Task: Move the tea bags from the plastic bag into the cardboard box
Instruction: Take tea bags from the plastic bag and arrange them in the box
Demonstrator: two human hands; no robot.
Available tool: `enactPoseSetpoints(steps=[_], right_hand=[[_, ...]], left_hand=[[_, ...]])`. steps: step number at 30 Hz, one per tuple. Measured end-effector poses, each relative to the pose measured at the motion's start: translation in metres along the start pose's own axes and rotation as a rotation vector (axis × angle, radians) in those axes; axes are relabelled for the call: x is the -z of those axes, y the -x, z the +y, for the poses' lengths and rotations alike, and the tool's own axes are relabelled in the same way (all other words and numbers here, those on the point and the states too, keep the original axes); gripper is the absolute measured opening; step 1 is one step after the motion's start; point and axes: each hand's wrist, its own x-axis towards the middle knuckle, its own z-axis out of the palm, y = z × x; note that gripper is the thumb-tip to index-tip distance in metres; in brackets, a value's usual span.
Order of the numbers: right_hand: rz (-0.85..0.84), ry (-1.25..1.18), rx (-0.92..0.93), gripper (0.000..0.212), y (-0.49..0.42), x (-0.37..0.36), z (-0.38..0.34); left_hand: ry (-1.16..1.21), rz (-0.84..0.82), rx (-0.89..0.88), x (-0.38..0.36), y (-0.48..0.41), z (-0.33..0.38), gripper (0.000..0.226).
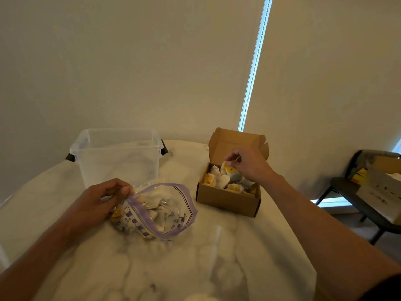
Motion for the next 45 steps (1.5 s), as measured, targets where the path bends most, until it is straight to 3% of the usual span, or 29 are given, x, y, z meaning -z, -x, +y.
enactPoseSetpoints(steps=[2,4,8,10,14,17,21,27,30,34,45], right_hand=[[0.054,0.072,0.008,0.014,0.001,-0.005,0.001],[0.118,0.095,0.012,0.013,0.002,-0.007,0.002],[0.196,-0.036,0.112,0.013,0.016,0.004,-0.018],[0.101,-0.132,0.183,0.012,0.037,0.009,-0.046],[-0.308,-0.251,0.344,0.015,0.089,0.005,-0.111],[-0.447,-0.253,0.467,0.021,0.109,-0.02,-0.141],[-0.355,0.073,0.67,0.029,0.109,-0.07,-0.164],[-0.312,0.272,0.673,0.04,0.111,-0.104,-0.161],[-0.249,0.248,0.684,0.039,0.116,-0.102,-0.162],[-0.172,0.103,0.682,0.022,0.122,-0.087,-0.16],[-0.038,-0.119,0.651,0.02,0.129,-0.068,-0.146]], left_hand=[[0.001,0.004,0.013,0.001,0.002,0.001,0.032],[-0.003,-0.005,0.032,0.002,0.003,0.002,0.028],[0.009,0.003,0.027,0.002,0.003,0.003,0.021],[0.02,0.004,0.026,0.002,0.003,0.004,0.023],[0.025,0.021,-0.008,0.004,0.005,0.006,0.038],[0.053,0.037,0.004,0.003,0.005,0.003,0.028],[0.119,0.057,0.062,0.0,0.006,0.009,0.028],[0.077,0.001,0.095,-0.002,0.008,0.016,0.032],[0.048,-0.01,0.082,-0.001,0.006,0.013,0.022],[-0.038,0.011,0.042,0.002,0.004,0.006,0.013],[0.044,-0.004,-0.001,0.008,0.004,0.005,0.029]])
